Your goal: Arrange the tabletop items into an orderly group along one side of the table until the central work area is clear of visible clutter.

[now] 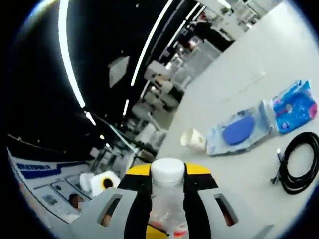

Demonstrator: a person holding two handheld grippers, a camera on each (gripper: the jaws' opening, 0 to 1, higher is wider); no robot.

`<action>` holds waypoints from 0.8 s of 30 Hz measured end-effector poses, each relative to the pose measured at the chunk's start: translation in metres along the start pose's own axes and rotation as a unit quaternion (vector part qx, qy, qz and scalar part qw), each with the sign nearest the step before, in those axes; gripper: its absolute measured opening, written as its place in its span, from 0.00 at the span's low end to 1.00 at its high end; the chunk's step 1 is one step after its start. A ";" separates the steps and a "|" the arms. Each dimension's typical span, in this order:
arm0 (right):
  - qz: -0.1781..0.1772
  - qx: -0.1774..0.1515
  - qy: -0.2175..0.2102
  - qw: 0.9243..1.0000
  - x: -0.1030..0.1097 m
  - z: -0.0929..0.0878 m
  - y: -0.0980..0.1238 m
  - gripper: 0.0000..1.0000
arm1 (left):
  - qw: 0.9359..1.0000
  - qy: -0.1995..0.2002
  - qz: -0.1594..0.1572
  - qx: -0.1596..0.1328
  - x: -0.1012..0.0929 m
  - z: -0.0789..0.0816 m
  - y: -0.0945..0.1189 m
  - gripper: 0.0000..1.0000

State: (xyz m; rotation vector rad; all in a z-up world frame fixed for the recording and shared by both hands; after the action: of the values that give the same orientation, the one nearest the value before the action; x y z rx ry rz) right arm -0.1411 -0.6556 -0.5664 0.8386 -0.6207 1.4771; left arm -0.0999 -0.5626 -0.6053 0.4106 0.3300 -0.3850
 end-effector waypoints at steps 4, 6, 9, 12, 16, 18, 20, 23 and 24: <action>0.053 0.012 0.079 0.995 0.018 0.007 0.001 0.21 | 0.999 -0.037 -0.014 -0.009 -0.002 0.017 0.007 0.45; 0.076 0.026 0.125 0.989 0.027 0.008 0.001 0.21 | 0.997 -0.070 -0.020 -0.018 -0.004 0.028 0.010 0.60; 0.148 0.033 0.182 0.972 0.049 0.007 0.002 0.22 | 0.985 -0.168 -0.028 -0.018 -0.007 0.042 0.012 0.92; 0.199 0.054 0.184 0.961 0.063 0.009 0.005 0.22 | 0.975 -0.205 -0.081 0.008 -0.018 0.045 0.015 0.94; 0.255 0.082 0.190 0.945 0.079 0.011 0.009 0.22 | 0.969 -0.214 -0.123 0.020 -0.022 0.045 0.012 0.81; 0.285 0.090 0.194 0.934 0.088 0.012 0.013 0.22 | 0.965 -0.219 -0.138 0.030 -0.024 0.042 0.009 0.76; 0.295 0.093 0.204 0.929 0.092 0.013 0.015 0.22 | 0.962 -0.207 -0.177 0.026 -0.035 0.041 0.008 0.68; 0.304 0.096 0.211 0.924 0.094 0.017 0.017 0.22 | 0.954 -0.191 -0.228 0.025 -0.049 0.039 0.007 0.49; 0.306 0.099 0.208 0.924 0.093 0.018 0.018 0.22 | 0.956 -0.200 -0.216 0.012 -0.050 0.039 0.002 0.46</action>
State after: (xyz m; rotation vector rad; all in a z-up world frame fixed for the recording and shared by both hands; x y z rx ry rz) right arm -0.1533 -0.6154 -0.4795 0.4617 -0.4265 2.2439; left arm -0.1340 -0.5639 -0.5521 0.2726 0.0141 -0.8874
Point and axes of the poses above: the point that each gripper's makers call its tool centre point, and the gripper's own axes: y roughly backward along the fingers, x roughly to its left, z roughly out of its top, the point moved 6 cm from there along y, roughly backward along the fingers, and after that the axes turned 4 degrees about -y, right-handed, at the moved point
